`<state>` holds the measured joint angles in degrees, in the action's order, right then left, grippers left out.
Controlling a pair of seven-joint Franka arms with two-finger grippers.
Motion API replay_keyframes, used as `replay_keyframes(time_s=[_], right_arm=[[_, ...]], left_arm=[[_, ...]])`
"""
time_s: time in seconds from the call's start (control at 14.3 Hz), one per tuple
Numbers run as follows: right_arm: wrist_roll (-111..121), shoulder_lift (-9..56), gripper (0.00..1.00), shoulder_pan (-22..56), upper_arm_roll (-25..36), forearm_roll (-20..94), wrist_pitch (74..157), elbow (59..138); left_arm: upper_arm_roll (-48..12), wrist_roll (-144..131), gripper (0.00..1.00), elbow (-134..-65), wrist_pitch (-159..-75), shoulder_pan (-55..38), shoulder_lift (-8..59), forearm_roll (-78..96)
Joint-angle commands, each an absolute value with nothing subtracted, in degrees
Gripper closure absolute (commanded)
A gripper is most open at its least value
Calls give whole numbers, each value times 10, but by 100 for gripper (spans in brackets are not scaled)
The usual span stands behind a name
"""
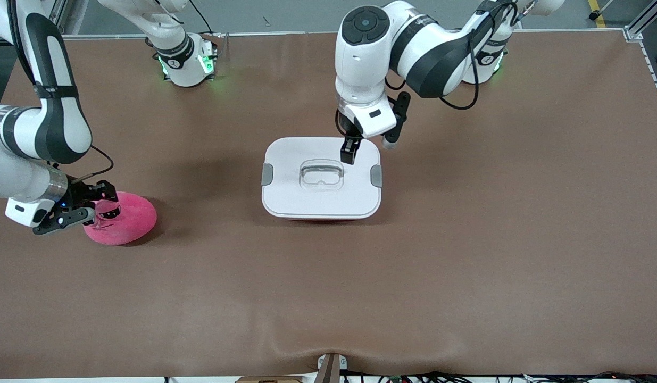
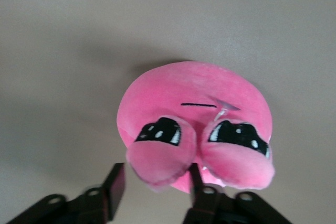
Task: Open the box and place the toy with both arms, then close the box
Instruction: 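Grasp the pink plush with the right gripper while the left gripper reaches the lid, then lift the white lid by its handle with the left gripper and swing it aside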
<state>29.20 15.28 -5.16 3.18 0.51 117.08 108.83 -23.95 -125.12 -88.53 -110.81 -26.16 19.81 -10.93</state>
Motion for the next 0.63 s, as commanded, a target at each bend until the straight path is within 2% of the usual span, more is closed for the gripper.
replay_keyframes(time_s=[0.0,0.35,0.56], right_arm=[[300,137,99,-56,31,-4,1178,1101],[298,135,100,-55,31,4,1175,1095],[301,128,100,-50,29,4,1145,1068]], left_arm=[[-236,-1323,31,-872,-1128,-286,219,-131],[-238,-1436,34,-872,-1161,-308,253,-191],[-237,-1476,35,-872,-1173,-319,265,-205]])
